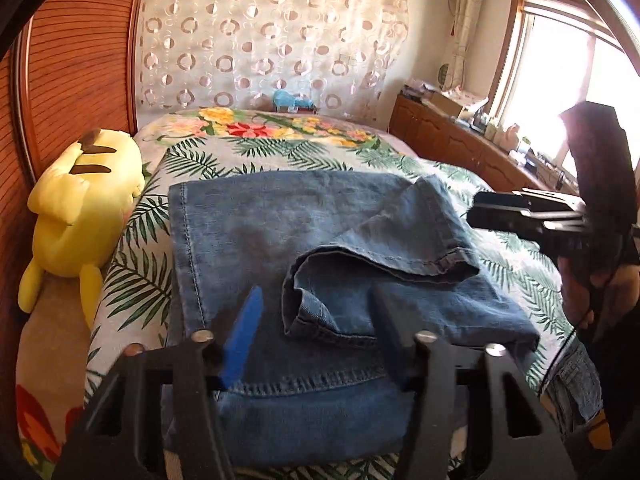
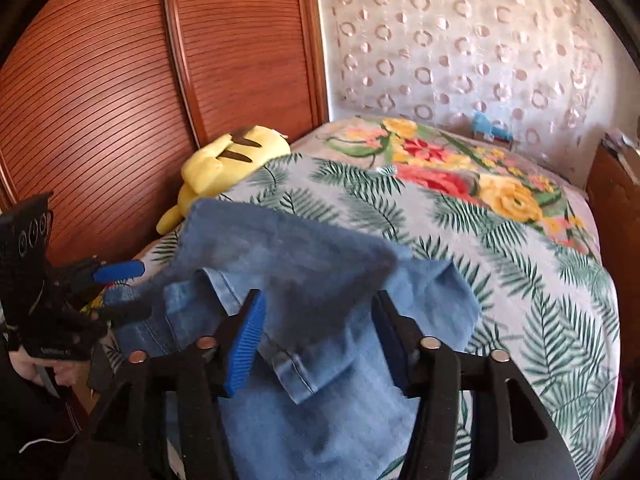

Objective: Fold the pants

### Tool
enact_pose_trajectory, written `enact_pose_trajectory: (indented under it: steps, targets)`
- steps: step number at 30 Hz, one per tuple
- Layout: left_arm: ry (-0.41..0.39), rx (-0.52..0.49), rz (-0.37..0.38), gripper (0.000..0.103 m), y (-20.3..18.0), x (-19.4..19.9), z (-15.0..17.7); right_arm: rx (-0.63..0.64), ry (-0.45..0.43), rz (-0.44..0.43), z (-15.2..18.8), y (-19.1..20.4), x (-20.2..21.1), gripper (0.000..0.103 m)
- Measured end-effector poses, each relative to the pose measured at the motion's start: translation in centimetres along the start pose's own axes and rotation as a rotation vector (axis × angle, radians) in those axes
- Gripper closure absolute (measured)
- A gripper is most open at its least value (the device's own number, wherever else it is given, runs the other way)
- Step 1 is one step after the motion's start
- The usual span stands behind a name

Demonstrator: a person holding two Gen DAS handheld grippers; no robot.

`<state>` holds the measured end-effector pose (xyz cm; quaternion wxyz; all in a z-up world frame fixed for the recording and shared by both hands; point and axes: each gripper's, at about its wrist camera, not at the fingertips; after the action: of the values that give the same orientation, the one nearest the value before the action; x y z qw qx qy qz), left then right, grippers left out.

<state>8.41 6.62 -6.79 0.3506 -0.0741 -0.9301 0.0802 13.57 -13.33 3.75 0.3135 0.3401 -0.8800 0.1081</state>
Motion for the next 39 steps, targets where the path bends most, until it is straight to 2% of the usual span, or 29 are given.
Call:
enact_pose_trajectory:
  steps: [3, 7, 10, 12, 14, 15, 16, 18, 24, 29, 34, 39]
  targets:
    - [0.038, -0.020, -0.020, 0.061, -0.1, -1.6, -0.2, -0.026, 0.038, 0.012, 0.7, 0.6, -0.9, 0.043]
    - [0.081, -0.026, -0.023, 0.062, -0.1, -3.3, 0.3, -0.074, 0.084, -0.006, 1.0, 0.8, -2.5, 0.043]
    - [0.071, -0.012, -0.011, 0.064, 0.2, -3.4, 0.8, -0.107, 0.096, -0.037, 0.9, 0.8, -2.8, 0.043]
    - [0.058, -0.013, -0.002, 0.076, 0.1, -3.1, 0.8, -0.124, 0.104, -0.053, 0.6, 0.8, -3.3, 0.045]
    - [0.053, -0.023, 0.004, 0.083, 0.0, -2.9, 0.8, -0.125, 0.110, -0.079, 0.0, 0.8, -3.7, 0.066]
    - [0.048, -0.030, 0.005, 0.085, -0.2, -2.6, 0.8, -0.122, 0.113, -0.092, -0.3, 0.5, -3.9, 0.085]
    - [0.039, -0.036, 0.006, 0.086, -0.4, -2.2, 0.8, -0.116, 0.110, -0.105, -0.6, 0.5, -3.8, 0.095]
    - [0.003, -0.044, 0.016, 0.087, -1.0, -0.9, 0.7, -0.091, 0.073, -0.118, -1.9, 0.6, -3.0, 0.098]
    - [-0.139, -0.006, 0.088, 0.087, -2.1, 5.7, 0.5, -0.018, -0.050, -0.102, -7.1, 2.0, 1.0, 0.100]
    - [-0.193, -0.009, 0.089, 0.087, -2.3, 9.0, 0.3, 0.060, -0.102, -0.116, -10.7, 4.3, 2.4, 0.100]
    - [-0.162, -0.004, 0.058, 0.087, -1.4, 8.5, 1.5, 0.134, -0.088, -0.119, -12.6, 7.5, 0.6, 0.100]
    - [-0.106, 0.032, 0.049, 0.087, 0.0, 6.8, 3.5, 0.150, 0.008, -0.128, -12.9, 7.9, -5.9, 0.100]
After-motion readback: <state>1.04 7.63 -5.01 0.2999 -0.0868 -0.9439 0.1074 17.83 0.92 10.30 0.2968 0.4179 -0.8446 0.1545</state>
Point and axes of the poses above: each gripper's, at about its wrist camera, not at the fingertips, and x roughly against the way its jaws point, y to its left, z to its underside, and after that the axes turned 1 degree about x, right-handed
